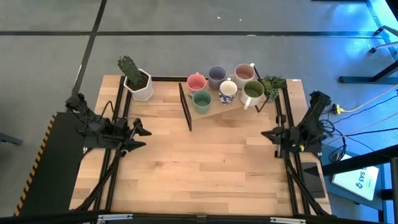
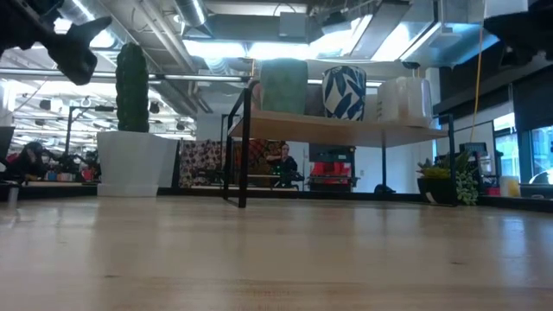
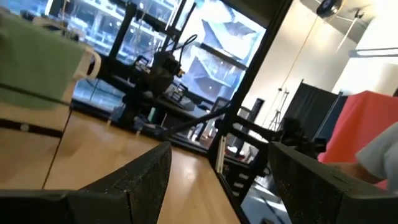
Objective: Place coffee mugs
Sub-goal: Return to Home Position
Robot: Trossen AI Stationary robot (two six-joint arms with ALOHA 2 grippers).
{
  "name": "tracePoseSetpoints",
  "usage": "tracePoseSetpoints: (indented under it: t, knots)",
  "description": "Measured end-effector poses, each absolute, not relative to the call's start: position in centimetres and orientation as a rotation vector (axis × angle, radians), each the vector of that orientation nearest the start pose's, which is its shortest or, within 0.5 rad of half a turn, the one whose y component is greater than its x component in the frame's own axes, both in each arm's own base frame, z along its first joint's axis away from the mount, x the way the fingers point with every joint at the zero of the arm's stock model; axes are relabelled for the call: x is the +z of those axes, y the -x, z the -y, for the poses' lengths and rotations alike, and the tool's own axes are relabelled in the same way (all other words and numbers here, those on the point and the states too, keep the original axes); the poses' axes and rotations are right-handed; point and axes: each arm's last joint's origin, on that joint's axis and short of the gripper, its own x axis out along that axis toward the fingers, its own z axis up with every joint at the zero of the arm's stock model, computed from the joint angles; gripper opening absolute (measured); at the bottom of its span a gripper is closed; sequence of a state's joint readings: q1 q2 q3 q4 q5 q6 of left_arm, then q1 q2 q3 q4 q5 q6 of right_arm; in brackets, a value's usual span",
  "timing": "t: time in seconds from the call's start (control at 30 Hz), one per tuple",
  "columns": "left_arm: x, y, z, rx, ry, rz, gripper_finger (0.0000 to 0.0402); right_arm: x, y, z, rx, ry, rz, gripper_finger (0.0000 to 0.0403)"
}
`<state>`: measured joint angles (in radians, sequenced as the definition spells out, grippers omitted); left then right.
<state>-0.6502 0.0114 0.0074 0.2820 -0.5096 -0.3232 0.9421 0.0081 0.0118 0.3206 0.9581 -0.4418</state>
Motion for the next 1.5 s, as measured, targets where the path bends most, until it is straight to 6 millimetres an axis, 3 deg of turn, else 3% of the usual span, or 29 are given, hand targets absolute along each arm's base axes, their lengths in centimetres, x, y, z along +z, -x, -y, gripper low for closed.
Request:
tracePoseSetpoints:
  t: [0.3,1.5]
  knots:
    - [18.9,-8.11,4.22,-0.119,0.456,0.197,0.0263,18.19,-6.83,-5.02,-0.166,0.247,0.075,0.0003]
    - [18.86,-8.12,4.17,-0.101,0.476,0.195,0.0263,18.16,-6.84,-5.04,-0.165,0.256,0.072,0.0003]
